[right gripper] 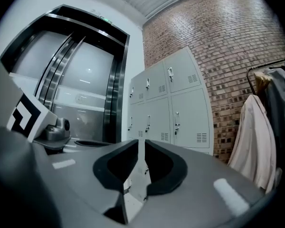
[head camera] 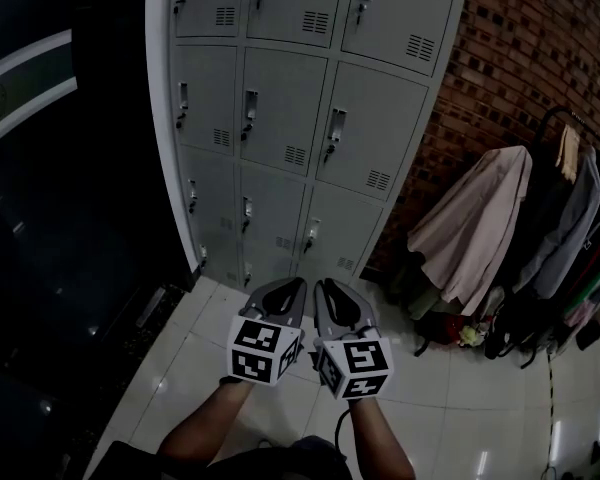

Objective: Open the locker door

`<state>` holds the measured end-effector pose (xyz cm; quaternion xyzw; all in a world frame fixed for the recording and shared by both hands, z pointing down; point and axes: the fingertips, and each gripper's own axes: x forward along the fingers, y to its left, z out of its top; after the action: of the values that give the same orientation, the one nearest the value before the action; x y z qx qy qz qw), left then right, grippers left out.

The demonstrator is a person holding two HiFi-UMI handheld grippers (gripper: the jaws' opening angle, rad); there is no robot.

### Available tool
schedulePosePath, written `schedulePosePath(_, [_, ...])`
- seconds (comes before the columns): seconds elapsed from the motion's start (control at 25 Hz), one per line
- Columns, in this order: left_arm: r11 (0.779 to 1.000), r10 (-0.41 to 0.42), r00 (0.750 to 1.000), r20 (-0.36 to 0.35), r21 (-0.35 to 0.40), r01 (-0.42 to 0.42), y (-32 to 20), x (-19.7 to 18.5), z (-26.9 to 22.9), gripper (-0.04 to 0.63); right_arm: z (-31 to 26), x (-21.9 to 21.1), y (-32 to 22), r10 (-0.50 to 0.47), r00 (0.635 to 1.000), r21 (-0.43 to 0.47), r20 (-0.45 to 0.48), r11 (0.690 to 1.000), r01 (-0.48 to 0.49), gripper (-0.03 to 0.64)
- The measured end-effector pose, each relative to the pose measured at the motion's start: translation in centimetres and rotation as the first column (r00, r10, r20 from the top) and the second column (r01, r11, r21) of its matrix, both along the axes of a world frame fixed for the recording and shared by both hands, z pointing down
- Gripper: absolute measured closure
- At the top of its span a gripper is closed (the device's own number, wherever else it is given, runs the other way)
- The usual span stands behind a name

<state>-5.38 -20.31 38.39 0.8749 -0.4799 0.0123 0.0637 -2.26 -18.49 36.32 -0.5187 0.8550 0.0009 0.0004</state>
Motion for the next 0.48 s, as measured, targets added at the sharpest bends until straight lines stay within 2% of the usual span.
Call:
schedulePosePath(0.24, [1.000, 0.005, 1.000, -0.019, 0.011, -0.005, -3.7, 0.2, -0.3, 0.591, -0.4, 0.4, -4.0, 0.010, 1.000, 0.016, 0.011, 1.000, -0.010, 0.581])
schedulePosePath(0.48, [1.000, -0.018, 1.000, -0.012, 0.024, 0.018, -9.4, -0.5, -0.5, 0.591, -1.1, -0.4, -10.3, -0.014, 1.000, 0.042, 0.020, 0.999, 0.013, 0.546])
